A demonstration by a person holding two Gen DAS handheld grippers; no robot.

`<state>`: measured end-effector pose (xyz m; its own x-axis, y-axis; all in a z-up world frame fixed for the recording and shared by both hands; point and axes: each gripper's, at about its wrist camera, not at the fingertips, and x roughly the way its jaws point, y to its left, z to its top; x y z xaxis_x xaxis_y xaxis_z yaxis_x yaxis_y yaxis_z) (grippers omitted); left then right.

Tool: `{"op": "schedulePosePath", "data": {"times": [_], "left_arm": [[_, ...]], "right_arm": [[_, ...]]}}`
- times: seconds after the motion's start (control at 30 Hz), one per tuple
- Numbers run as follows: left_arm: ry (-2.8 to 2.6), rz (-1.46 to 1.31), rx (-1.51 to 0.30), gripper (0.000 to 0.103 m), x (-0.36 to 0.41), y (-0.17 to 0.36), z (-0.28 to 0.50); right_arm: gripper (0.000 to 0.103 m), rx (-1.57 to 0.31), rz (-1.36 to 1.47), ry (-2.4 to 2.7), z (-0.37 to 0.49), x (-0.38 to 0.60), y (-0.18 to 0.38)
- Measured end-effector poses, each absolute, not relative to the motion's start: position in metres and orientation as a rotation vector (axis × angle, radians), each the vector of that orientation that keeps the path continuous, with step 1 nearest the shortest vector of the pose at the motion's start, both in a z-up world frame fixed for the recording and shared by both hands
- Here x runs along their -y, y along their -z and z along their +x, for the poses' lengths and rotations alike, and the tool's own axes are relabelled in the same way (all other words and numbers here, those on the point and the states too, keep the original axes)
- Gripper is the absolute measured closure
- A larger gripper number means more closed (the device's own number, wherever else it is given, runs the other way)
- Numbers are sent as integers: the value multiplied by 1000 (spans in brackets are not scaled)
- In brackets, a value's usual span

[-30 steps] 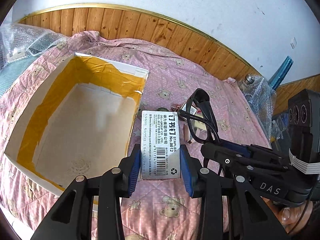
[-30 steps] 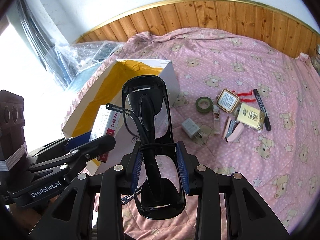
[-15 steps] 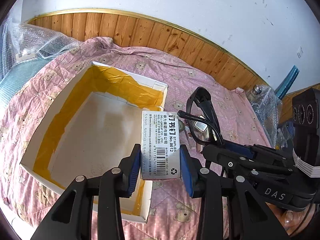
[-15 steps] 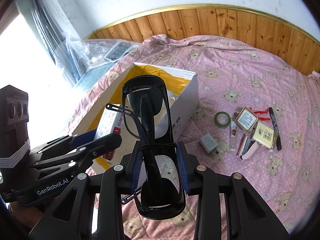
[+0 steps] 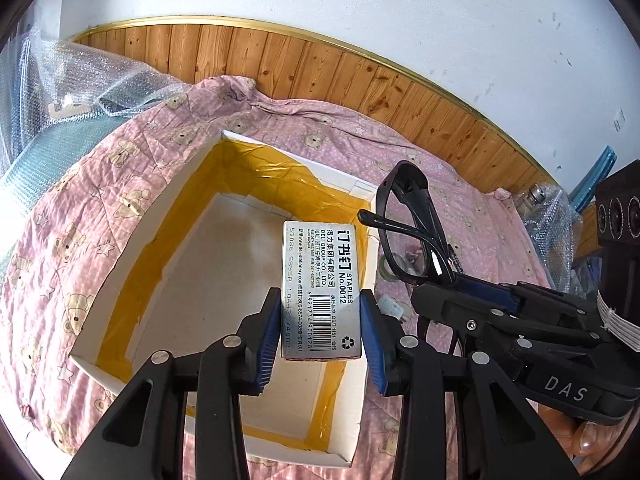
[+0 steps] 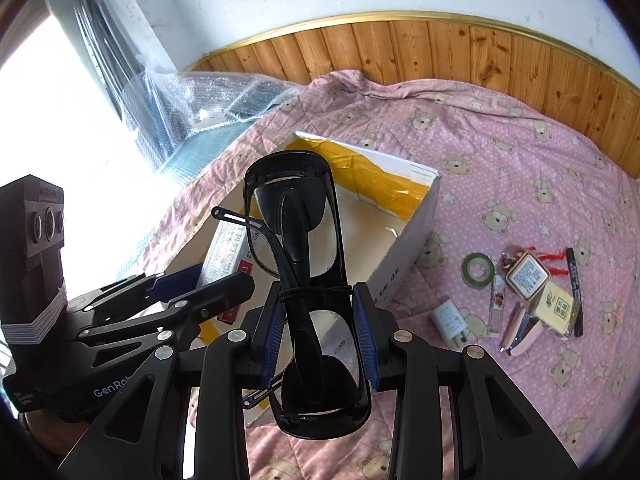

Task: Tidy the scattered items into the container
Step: 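Open both grippers to drop the sunglasses and staples box into the box, then withdraw both open grippers from the box back toward the remaining items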

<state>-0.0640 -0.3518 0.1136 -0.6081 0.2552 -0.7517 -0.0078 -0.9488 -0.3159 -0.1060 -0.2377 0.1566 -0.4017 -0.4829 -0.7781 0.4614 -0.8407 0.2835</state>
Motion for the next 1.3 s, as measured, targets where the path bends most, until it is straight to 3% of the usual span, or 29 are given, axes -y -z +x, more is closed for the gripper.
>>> {"op": "schedulePosePath", "data": {"times": [0.93, 1.0, 1.03, 1.07, 1.3], "left_arm": [[-2721, -1481, 368, 64, 398, -76, -123], [-2719, -1532, 346, 57, 401, -69, -132], [-2725, -1558, 345, 45, 404, -65, -133], [-2731, -1584, 344, 40, 406, -60, -135], [-2751, -1599, 410, 40, 426, -55, -121]], "right_arm": [[64, -39, 1301, 2195, -162, 297, -118], [60, -22, 1311, 2194, -165, 297, -114], [60, -12, 1317, 2192, -166, 296, -111], [60, -1, 1321, 2188, -166, 296, -110], [60, 46, 1328, 2174, -160, 284, -109]]}}
